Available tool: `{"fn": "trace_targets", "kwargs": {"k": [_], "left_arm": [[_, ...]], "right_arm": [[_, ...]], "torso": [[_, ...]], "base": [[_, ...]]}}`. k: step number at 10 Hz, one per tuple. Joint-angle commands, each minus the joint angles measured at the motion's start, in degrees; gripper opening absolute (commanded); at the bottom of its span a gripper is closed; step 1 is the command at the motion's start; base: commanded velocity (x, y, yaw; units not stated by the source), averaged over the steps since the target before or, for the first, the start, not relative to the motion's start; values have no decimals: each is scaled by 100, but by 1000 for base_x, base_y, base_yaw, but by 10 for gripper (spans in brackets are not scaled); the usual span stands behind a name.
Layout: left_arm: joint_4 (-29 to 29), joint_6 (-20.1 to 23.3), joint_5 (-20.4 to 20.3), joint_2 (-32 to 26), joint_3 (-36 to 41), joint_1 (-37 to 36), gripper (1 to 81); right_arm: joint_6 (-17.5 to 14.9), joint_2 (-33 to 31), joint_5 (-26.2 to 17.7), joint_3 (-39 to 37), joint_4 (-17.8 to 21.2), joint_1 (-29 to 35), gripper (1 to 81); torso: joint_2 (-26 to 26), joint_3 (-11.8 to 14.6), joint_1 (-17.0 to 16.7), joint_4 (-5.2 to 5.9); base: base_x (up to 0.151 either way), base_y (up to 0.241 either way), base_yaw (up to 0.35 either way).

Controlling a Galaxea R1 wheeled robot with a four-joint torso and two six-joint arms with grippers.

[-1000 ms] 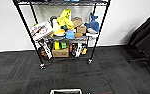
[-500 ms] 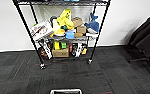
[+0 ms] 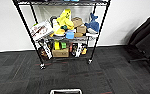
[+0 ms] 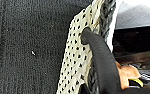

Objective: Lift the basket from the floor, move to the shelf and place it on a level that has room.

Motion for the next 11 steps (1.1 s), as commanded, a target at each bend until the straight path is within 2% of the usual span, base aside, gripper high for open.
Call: {"fn": "trace_targets", "kwargs": {"k": [1, 3, 5, 6, 8, 11], "left_arm": [[-144, -65, 394, -121, 9, -596, 10], [-170, -56, 473, -121, 35, -570, 10], [-152, -38, 771, -156, 158, -569, 10], [-161, -30, 798, -182, 211, -561, 10], [-144, -12, 789, -331, 517, -526, 10], [-144, -12, 781, -585, 1262, -517, 10]], "right_arm": [[44, -10, -239, 100, 192, 549, 10], [44, -37, -239, 109, 201, 540, 10], [44, -107, -239, 214, 271, 548, 10], [44, -230, -239, 355, 342, 548, 10], [44, -652, -239, 732, 482, 540, 10], [52, -1248, -230, 1451, 535, 513, 10]], "torso": [[0, 0, 0, 0], [0, 0, 0, 0], [0, 0, 0, 0], [573, 0, -369, 0], [724, 0, -457, 0], [1314, 0, -824, 0]], "base": [[0, 0, 0], [0, 0, 0], [0, 0, 0], [0, 0, 0], [0, 0, 0], [0, 0, 0]]}}
